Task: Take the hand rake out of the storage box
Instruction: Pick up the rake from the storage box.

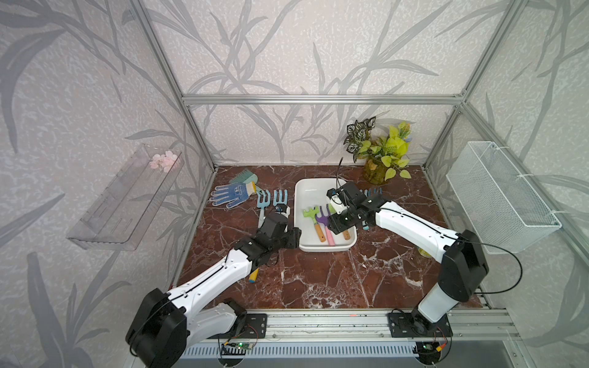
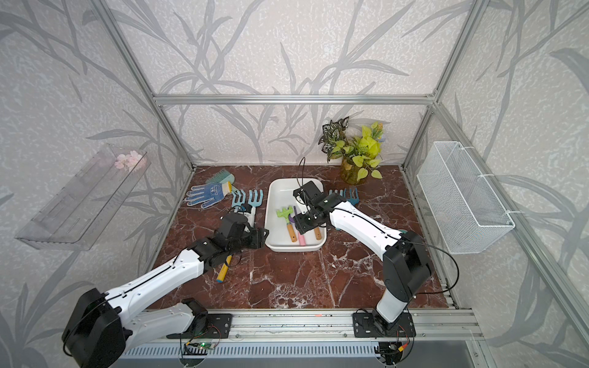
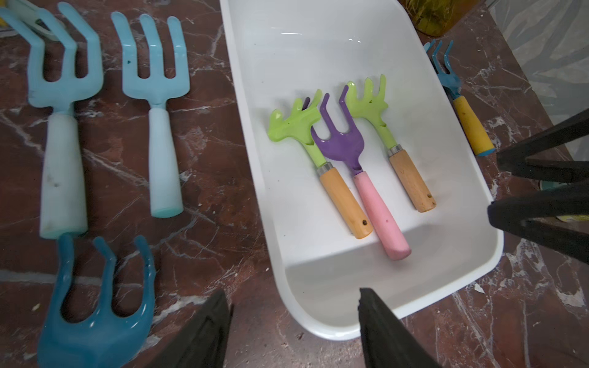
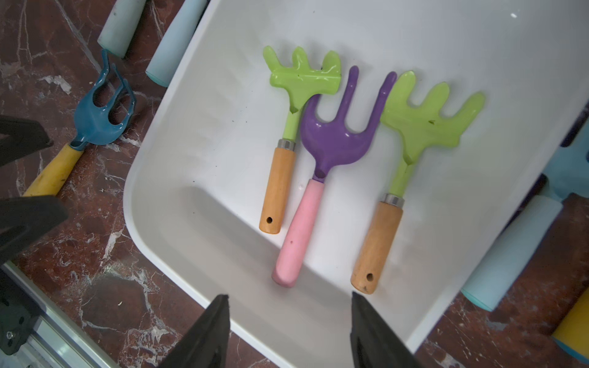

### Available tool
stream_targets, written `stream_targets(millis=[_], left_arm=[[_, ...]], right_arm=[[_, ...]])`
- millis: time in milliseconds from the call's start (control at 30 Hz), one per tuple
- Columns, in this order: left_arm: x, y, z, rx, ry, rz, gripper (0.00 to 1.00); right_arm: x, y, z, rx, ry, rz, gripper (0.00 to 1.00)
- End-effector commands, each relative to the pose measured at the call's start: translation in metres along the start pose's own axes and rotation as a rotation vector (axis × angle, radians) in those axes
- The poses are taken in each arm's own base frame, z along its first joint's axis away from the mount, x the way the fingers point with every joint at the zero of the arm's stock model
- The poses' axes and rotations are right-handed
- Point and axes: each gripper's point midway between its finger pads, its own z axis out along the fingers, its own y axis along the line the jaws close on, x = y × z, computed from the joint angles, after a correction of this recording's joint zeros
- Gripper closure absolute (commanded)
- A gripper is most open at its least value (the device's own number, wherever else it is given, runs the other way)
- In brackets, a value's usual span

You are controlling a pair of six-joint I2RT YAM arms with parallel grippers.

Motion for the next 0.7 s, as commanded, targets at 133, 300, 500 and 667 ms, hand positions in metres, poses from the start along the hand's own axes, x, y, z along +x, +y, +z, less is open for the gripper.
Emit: stream_targets(millis=[133, 300, 500, 667], left_arm=[[-0.003, 0.022, -0.014, -0.072, -0.132, -0.033, 0.33], [-0.001, 0.027, -0.014, -0.089, -0.136, -0.049, 0.27], [0.000, 0.029, -0.016, -0.083, -0.154, -0.055, 0.13], [0.000, 0.030, -0.018, -0.081, -0.166, -0.061, 0.11]], right_arm=[[-0.006, 0.010, 0.040, 0.024, 0.092, 0.003, 0.39], [-0.013, 0.014, 0.062, 0.034, 0.126, -0.004, 0.37], [-0.018, 0.013, 0.082, 0.045, 0.149, -0.008, 0.36], [-0.020, 0.014, 0.099, 0.053, 0.171, -0.010, 0.36]])
